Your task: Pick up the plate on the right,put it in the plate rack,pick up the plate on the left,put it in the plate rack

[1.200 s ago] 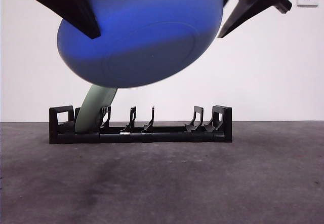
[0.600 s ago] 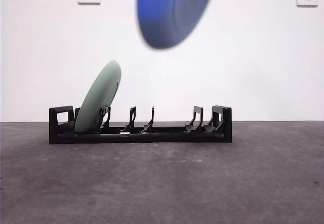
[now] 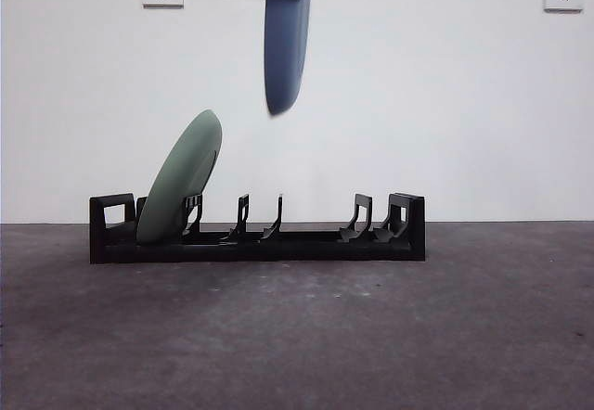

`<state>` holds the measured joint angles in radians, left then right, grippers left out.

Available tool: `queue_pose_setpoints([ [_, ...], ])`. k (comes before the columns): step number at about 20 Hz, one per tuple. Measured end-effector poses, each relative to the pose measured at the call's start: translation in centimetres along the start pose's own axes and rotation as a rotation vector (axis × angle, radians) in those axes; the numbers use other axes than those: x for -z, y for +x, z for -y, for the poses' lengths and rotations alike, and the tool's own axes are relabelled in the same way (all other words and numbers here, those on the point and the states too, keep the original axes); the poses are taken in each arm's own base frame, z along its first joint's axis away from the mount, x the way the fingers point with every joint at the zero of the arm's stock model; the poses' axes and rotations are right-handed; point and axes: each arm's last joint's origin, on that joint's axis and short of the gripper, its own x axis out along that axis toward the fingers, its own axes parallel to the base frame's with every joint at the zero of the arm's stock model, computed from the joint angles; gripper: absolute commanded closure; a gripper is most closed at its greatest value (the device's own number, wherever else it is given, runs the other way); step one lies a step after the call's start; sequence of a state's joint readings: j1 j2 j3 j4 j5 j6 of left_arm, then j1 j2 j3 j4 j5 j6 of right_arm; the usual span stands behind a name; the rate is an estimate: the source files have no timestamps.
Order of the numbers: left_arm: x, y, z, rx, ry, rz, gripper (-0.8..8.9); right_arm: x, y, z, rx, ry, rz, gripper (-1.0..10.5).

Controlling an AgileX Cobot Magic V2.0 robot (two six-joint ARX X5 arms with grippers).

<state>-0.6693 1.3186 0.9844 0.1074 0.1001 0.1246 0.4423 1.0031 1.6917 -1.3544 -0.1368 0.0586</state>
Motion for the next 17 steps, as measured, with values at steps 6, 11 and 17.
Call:
queue_pose_setpoints([
  [6, 2.1, 3.1, -3.2, -0.074, -0.072, -0.014, 8.22, 0.0, 0.2, -0.1, -0.028, -0.006, -0.008, 5.7],
  [11, 1.8, 6.4, -4.8, -0.077, -0.088, -0.025, 8.22, 0.0, 0.2, -0.1, -0.028, -0.006, -0.009, 5.7],
  [17, 3.7, 9.0, -6.5, -0.111, -0.11, -0.097, 8.22, 0.0, 0.2, -0.1, -0.028, -0.006, -0.009, 5.7],
])
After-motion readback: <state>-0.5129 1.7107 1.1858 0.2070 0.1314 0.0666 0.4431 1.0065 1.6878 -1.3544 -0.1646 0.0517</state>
